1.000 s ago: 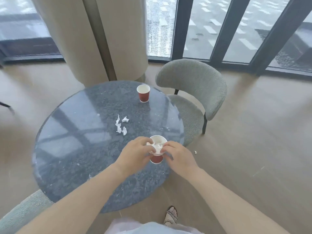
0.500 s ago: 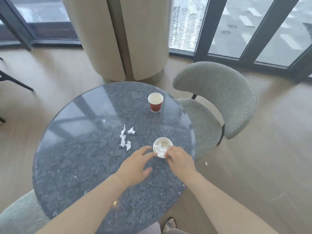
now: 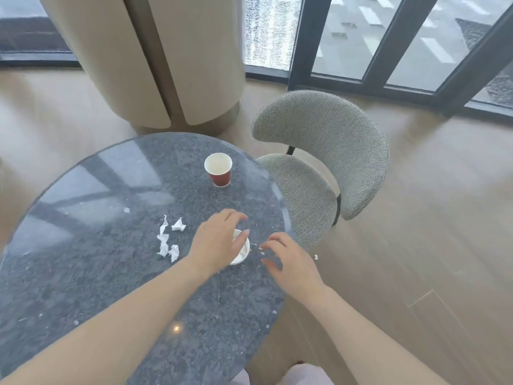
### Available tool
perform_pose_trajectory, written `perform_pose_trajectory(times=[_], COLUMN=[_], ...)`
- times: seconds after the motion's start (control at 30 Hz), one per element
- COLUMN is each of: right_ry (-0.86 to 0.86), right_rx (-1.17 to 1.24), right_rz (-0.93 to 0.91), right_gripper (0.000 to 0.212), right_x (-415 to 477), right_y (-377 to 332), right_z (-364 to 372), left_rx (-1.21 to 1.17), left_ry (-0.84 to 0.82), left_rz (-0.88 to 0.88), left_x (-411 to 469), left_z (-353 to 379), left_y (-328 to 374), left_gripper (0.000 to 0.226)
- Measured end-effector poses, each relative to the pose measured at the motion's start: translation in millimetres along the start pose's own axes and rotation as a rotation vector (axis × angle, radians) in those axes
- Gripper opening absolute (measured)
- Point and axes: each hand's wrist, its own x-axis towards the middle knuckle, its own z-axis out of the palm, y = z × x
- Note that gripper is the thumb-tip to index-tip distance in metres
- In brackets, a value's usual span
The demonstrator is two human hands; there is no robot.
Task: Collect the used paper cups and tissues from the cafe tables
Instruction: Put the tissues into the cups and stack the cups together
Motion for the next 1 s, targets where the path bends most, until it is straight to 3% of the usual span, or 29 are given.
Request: perform_pose_trajectory(times=[0.3,0.67,0.8,1.0], right_ry=[0.048,-0.063,-0.154,-0.140], right_rx=[0.047,0.018,0.049,0.059], right_rz=[0.080,0.061,0.103,0.190], right_gripper=[0.018,0.018,0.021,0.021], right_x=[-40,-92,-109,-114], right_y=[110,309,357,428], right_z=[-72,-196,-197,-143], left_rx=[0.076,0.156,0.167,0.167], left_ry=[-0.089,-0.145,-0.179,-0.263], left_rz=[0.137,-0.086,-0.108,-0.069], left_x=[39,89,96,121], left_z=[68,211,247,328], left_y=[123,294,315,299], left_gripper=[0.025,0.028,0.025,0.028])
